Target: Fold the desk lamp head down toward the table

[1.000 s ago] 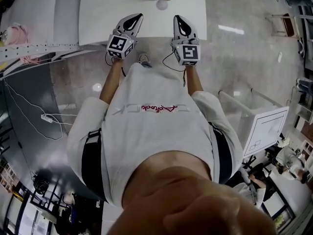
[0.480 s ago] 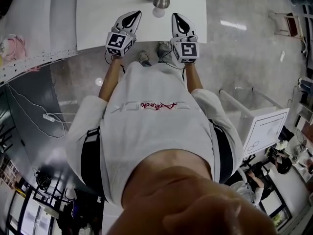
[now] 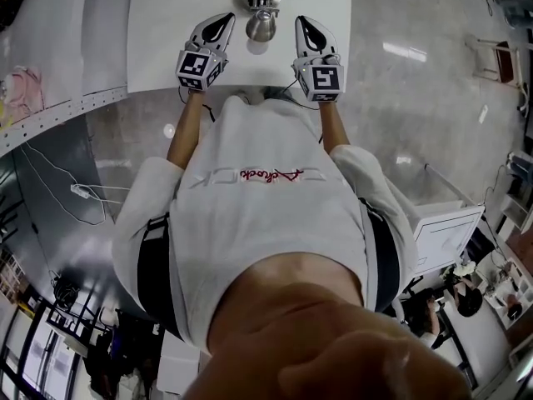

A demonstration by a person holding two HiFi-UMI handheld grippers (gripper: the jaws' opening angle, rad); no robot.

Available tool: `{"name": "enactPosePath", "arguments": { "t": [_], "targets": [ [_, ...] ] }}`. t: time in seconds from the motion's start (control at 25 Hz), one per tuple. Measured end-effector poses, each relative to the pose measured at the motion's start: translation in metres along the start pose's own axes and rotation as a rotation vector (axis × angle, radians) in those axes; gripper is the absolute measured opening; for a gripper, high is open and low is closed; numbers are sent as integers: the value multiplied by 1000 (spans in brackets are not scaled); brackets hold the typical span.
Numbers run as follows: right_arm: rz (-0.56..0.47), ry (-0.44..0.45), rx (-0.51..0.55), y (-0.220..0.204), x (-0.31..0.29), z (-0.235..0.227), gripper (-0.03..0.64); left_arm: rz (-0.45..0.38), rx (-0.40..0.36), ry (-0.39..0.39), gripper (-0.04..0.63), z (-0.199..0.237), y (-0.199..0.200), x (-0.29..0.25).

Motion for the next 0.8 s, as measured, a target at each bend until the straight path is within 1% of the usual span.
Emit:
{"name": "enactPosePath", "arguments": {
  "t": [0.2, 0.36, 0.48, 0.56, 0.8],
  "targets": [
    [12, 14, -7, -1, -10, -8, 25, 21, 9, 2, 23, 11, -5, -11],
    [42, 26, -21, -11, -11, -3, 26, 43, 25, -9, 23, 18, -14, -16],
    [62, 36, -32, -19, -12, 5, 26, 68, 14, -17, 23, 22, -22, -17],
    [77, 37, -40, -25, -11, 8, 26, 73, 10, -28, 23, 23, -25, -18],
    [118, 40, -57, -41, -8, 12, 26, 79, 28, -68, 23, 26, -37, -26]
  ]
}}
Point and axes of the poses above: the fingertips, and each gripper's own axes: x backward along the fingers, z to its left, y out of its top, the point moved 7 cm from there along x, backward along the fingers, and after that the axes turned 6 degrees about z, right-handed, at the moved point
